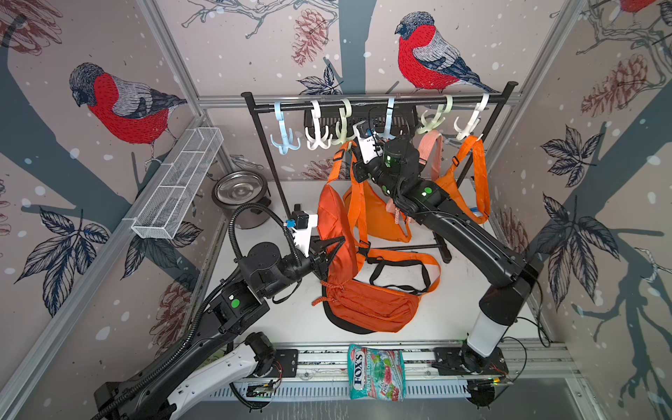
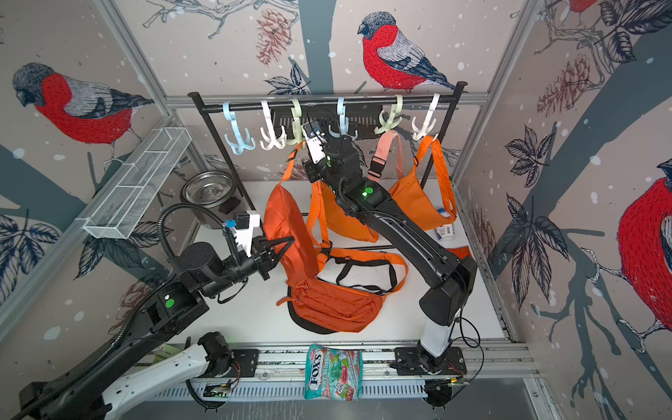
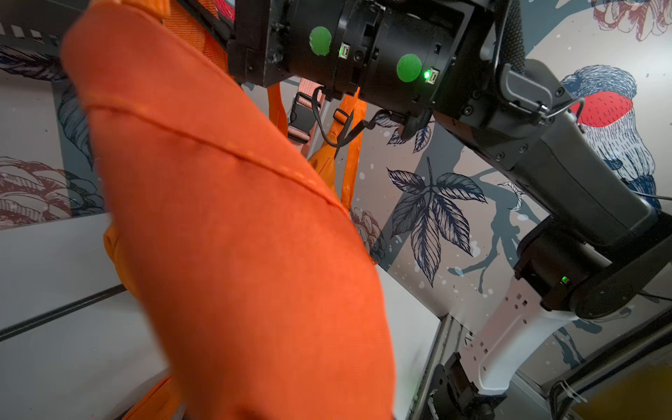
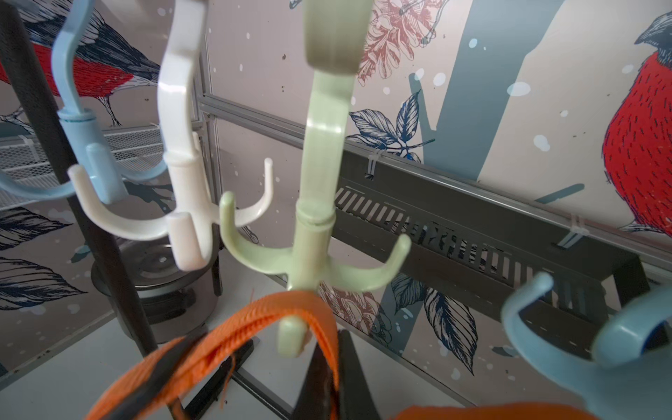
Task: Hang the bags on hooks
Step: Hang the bag on the hook.
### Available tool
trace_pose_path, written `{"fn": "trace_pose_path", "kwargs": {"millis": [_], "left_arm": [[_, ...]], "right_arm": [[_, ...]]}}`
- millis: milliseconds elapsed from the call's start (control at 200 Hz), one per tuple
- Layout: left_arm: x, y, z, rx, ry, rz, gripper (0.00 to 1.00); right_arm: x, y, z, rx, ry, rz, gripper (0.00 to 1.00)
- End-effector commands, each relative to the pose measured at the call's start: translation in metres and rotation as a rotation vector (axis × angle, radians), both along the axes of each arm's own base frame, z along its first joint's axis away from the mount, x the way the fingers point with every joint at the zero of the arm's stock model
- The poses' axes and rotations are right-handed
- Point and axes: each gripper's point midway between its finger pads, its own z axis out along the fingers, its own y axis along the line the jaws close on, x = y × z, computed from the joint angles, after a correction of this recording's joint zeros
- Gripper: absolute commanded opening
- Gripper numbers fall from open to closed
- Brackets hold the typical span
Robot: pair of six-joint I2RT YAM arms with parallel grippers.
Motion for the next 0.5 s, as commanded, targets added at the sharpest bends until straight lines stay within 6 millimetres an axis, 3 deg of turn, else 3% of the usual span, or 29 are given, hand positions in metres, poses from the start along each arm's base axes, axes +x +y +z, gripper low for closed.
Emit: {"fn": "trace_pose_path", "kwargs": {"millis": [0, 130, 295, 325, 420, 495], "left_arm": [[-0.004, -0.007, 0.014, -0.077, -0.017, -0.051, 0.0], [-0.004, -0.013, 0.003, -0.092, 0.013, -0.073, 0.0], [0.004, -0.017, -0.015, -0.076, 0.057, -0.065, 0.0], [0.006, -0.017, -0.018, -0.069, 0.066, -0.059, 0.1], [0.014, -0.017, -0.027, -0.045, 0.089, -0.038, 0.53], [0.018, -0.015, -0.032, -0.028, 0.102, -0.018, 0.7]], "right_arm": [[0.0, -0.014, 0.008, 0.003, -0.027, -0.048, 0.09], [-0.004, -0.022, 0.005, 0.002, -0.026, -0.057, 0.21], [-0.017, -0.032, 0.005, 0.019, -0.04, -0.051, 0.49], [-0.019, -0.034, 0.005, 0.023, -0.043, -0.051, 0.52], [-0.024, -0.041, 0.004, 0.028, -0.047, -0.057, 0.59], [-0.029, -0.047, 0.005, 0.033, -0.051, -0.064, 0.6]]}}
